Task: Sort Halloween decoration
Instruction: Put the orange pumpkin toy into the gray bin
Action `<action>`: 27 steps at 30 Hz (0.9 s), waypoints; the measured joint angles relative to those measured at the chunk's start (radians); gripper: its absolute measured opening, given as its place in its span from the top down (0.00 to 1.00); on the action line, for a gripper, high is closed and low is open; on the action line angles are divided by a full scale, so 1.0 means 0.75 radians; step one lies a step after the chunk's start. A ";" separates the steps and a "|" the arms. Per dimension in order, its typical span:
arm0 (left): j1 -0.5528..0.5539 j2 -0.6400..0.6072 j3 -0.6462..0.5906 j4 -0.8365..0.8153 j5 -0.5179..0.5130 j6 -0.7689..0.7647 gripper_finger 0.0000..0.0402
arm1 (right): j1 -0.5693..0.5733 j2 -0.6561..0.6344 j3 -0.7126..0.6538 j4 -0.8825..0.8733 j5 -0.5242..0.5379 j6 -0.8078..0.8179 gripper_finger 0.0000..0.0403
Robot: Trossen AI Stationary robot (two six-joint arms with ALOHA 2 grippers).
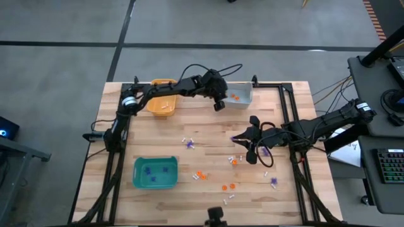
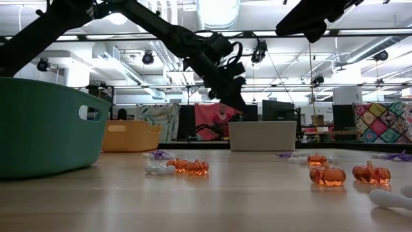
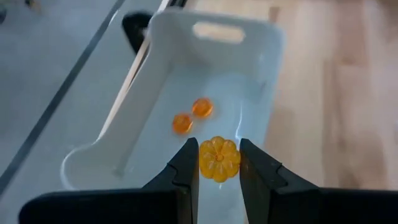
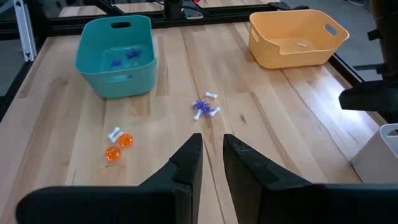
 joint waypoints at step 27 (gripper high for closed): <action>0.022 0.060 0.047 -0.117 -0.017 -0.029 0.78 | 0.000 0.000 -0.002 0.000 0.000 0.000 0.86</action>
